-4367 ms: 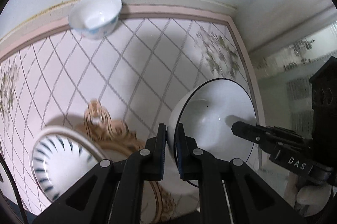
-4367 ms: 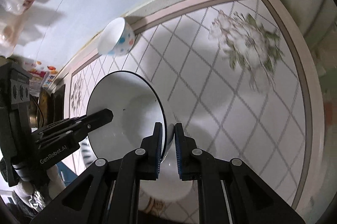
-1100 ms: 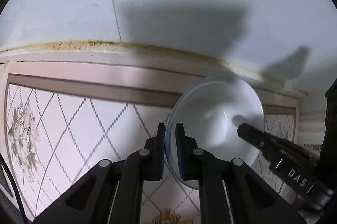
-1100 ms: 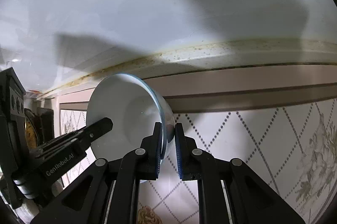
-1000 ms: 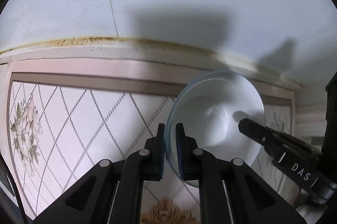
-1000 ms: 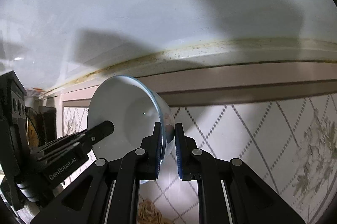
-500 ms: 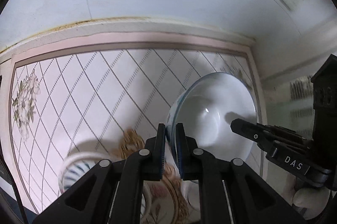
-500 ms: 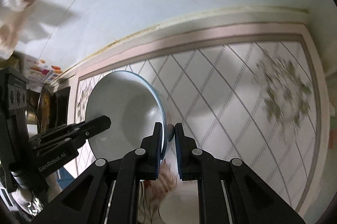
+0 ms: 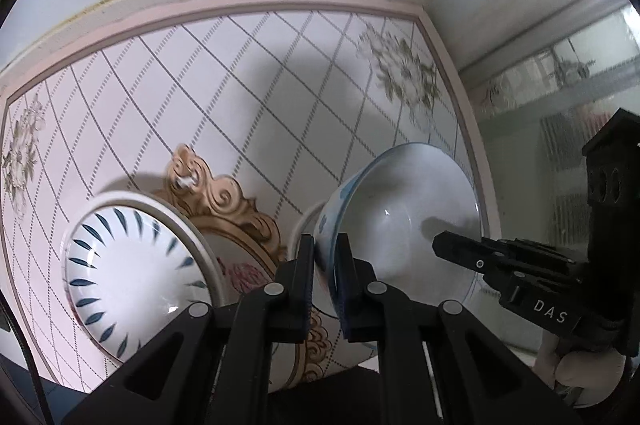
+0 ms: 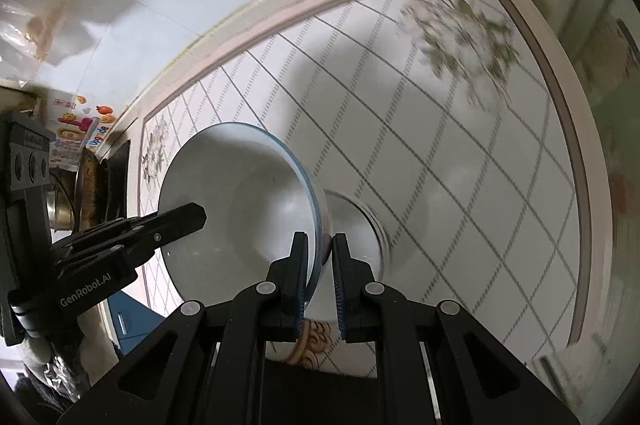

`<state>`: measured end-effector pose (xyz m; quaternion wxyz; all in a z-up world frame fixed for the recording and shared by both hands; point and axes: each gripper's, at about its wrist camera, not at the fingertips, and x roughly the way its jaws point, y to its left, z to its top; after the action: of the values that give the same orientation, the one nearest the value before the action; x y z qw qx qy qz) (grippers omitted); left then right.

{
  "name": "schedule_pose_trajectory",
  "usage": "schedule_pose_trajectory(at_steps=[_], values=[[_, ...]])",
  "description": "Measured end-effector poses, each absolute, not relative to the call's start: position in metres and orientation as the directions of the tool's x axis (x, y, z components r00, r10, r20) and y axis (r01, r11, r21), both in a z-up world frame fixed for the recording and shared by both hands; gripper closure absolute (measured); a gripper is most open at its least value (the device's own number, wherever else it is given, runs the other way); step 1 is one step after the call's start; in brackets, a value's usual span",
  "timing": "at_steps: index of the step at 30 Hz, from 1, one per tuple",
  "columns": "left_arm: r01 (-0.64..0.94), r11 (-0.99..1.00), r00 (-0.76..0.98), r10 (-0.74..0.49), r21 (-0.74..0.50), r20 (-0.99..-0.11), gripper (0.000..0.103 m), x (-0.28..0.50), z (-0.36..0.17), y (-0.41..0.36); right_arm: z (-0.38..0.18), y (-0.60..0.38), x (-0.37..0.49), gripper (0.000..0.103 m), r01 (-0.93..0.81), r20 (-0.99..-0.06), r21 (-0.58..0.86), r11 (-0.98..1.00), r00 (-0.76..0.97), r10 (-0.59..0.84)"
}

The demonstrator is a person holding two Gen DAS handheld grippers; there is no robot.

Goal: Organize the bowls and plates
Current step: 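Lift the blue-dot bowl and carry it toward the nested bowls, then lower the blue-dot bowl into the nested bowls and open both grippers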

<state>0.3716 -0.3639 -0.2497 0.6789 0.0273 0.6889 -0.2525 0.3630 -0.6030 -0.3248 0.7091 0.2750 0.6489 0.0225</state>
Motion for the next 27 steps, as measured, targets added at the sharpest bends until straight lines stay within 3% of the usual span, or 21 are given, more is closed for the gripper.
schedule_pose_trajectory(at_steps=[21,27], values=[[0.442,0.881,-0.082,-0.146,-0.167,-0.986,0.095,0.349,-0.295,-0.378,-0.374,-0.599,0.352,0.088,0.324,-0.932,0.356,0.876,0.053,0.359],[0.434,0.883,-0.093,-0.152,-0.177,-0.984,0.095,0.352,-0.296,-0.374,-0.375,-0.600,0.354,0.087,0.330,-0.932,0.352,0.876,0.040,0.359]])
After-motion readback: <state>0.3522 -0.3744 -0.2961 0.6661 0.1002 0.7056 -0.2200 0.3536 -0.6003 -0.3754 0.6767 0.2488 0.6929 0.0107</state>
